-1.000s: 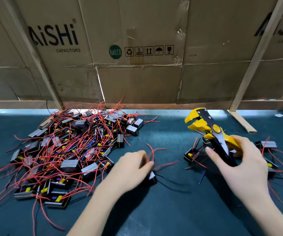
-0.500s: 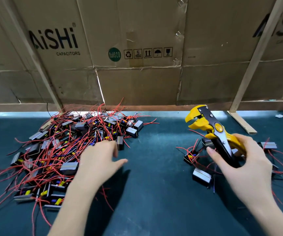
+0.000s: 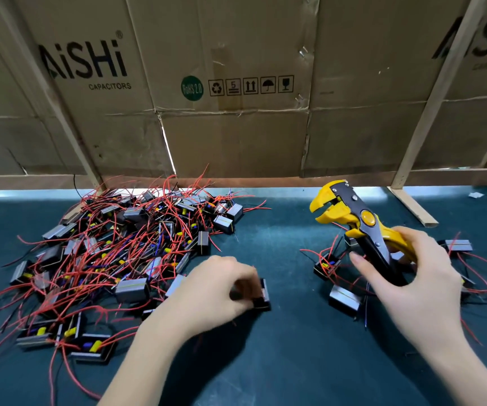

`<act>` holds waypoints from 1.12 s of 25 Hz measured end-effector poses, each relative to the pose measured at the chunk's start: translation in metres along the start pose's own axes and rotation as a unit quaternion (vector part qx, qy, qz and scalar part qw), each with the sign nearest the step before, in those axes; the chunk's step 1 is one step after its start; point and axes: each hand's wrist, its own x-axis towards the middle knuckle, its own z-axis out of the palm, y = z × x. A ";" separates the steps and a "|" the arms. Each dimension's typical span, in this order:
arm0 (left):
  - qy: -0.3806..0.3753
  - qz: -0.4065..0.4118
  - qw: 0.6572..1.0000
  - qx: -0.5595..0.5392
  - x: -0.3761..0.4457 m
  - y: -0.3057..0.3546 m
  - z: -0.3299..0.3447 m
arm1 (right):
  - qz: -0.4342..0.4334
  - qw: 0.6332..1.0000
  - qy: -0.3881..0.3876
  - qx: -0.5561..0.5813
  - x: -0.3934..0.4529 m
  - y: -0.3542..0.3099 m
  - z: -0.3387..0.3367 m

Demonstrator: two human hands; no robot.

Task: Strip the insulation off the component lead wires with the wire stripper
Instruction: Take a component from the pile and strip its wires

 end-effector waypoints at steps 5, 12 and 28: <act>0.027 -0.008 0.997 -0.075 -0.005 -0.009 -0.002 | -0.004 1.000 -0.004 -0.021 0.000 -0.001 0.000; -0.105 -0.129 0.984 -0.068 -0.017 -0.045 -0.018 | -0.010 0.999 -0.006 -0.043 0.000 -0.001 -0.001; 0.163 -0.176 0.939 -0.246 0.020 0.001 0.042 | -0.115 0.955 -0.077 -0.261 -0.009 0.007 0.008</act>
